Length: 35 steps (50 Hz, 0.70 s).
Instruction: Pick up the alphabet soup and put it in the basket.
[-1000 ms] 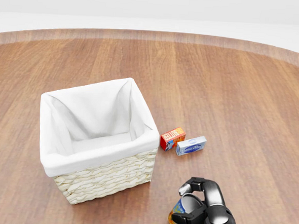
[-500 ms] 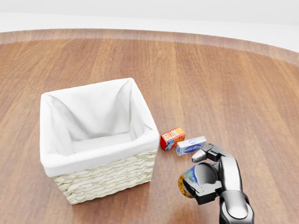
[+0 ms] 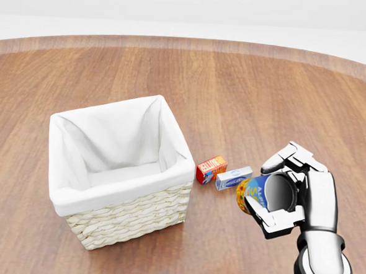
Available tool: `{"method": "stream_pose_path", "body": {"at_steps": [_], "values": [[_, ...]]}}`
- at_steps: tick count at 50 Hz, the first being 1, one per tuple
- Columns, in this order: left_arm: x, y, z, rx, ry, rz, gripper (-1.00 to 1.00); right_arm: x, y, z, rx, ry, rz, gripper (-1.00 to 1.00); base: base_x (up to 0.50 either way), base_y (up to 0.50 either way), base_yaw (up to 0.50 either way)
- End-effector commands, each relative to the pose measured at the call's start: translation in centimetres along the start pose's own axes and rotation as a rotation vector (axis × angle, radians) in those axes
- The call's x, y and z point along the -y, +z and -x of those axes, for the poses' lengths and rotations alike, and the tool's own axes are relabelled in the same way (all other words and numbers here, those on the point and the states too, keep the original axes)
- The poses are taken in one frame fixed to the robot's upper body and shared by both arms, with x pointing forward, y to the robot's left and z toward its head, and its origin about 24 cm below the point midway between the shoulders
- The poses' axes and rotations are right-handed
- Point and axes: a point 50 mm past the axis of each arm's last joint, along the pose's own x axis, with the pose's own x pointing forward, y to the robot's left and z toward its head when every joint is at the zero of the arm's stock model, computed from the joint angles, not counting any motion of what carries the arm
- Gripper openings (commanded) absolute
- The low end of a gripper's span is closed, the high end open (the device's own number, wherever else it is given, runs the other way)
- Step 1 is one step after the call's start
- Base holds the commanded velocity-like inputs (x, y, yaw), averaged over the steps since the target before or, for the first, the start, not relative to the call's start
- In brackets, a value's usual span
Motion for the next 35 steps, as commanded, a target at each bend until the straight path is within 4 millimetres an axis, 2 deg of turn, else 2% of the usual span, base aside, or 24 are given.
{"method": "stream_pose_path", "body": {"at_steps": [1, 17, 26, 35], "values": [[-0.1, 0.0, 0.0, 0.005, 0.001, 0.000, 1.00, 0.7, 3.2, 1.1, 0.109, -0.020, -0.036, -1.00, 0.00, 0.00, 0.00], [0.0, 0.1, 0.0, 0.006, -0.003, 0.002, 1.00, -0.6, 9.3, 2.5, 0.376, 0.014, -0.055, -1.00, 0.00, 0.00, 0.00], [0.0, 0.4, 0.1, 0.014, -0.004, 0.001, 1.00, -1.3, 11.6, 2.9, 0.481, 0.027, -0.039, -1.00, 0.00, 0.00, 0.00], [0.0, 0.4, 0.1, 0.017, -0.007, 0.001, 1.00, -3.1, 14.0, 2.5, 0.585, 0.060, -0.018, -1.00, 0.00, 0.00, 0.00]]}}
